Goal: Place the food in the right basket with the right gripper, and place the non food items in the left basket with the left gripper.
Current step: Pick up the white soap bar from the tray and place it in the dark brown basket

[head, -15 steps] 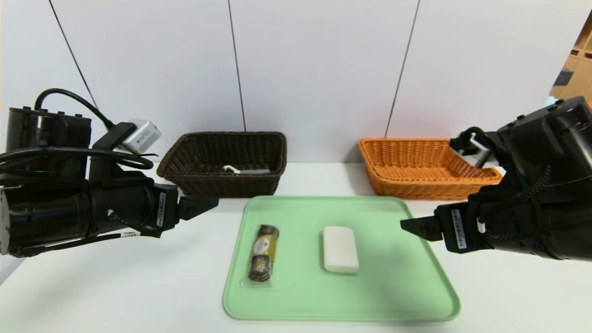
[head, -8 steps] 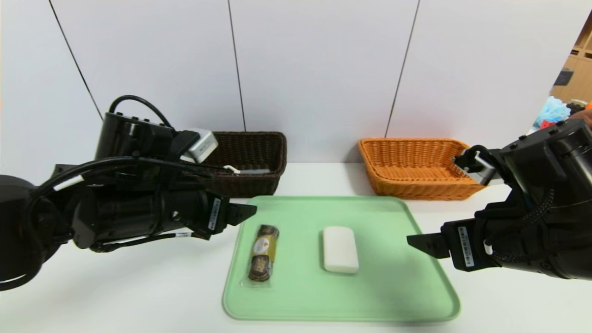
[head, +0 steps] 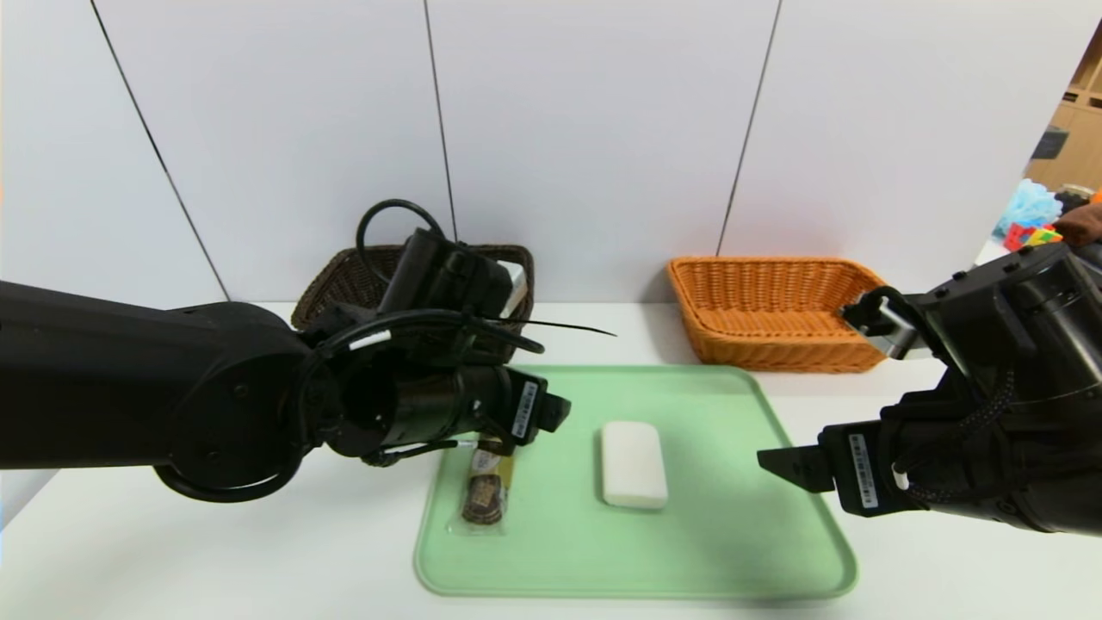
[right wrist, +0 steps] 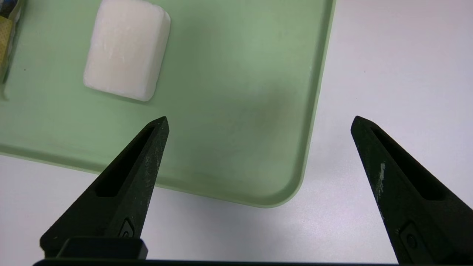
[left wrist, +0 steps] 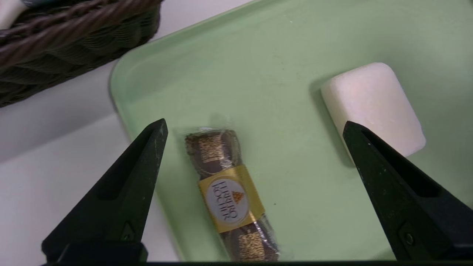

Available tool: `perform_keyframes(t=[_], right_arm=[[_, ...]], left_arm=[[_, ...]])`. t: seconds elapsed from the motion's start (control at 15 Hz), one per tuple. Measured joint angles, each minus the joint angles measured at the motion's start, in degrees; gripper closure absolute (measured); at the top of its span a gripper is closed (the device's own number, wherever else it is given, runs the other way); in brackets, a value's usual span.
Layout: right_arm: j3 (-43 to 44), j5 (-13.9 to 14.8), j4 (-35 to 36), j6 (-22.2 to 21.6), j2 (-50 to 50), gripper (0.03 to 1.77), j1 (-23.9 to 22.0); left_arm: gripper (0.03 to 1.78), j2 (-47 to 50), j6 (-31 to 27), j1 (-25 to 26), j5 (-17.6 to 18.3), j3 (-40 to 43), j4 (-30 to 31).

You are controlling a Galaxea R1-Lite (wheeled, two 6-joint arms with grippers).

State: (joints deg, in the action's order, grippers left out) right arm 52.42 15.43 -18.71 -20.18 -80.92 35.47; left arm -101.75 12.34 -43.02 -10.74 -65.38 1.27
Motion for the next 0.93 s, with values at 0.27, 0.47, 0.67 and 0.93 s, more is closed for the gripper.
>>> perform_keyframes(t=[0.27, 0.47, 0.67, 0.93], right_arm=[[-0.5, 0.18, 0.66, -0.07, -0.09, 0.1, -0.11], [-1.35, 0.16, 1.24, -0.11, -0.11, 0.1, -0.22], [-3.0, 0.16, 4.13, -0.09, -0.15, 0.1, -0.22], [-3.63, 0.29, 4.44, -0.09, -0.2, 0.1, -0.23]], left_arm=[[0.12, -4.41, 2.46, -3.63, -4.02, -6.56, -4.71], [0.12, -8.36, 5.79, -6.14, -8.11, -12.11, -9.75], [0.12, -11.73, 8.63, -8.02, -10.56, -18.05, -16.26], [0.12, -15.73, 13.81, -9.26, -12.68, -26.05, -26.7]])
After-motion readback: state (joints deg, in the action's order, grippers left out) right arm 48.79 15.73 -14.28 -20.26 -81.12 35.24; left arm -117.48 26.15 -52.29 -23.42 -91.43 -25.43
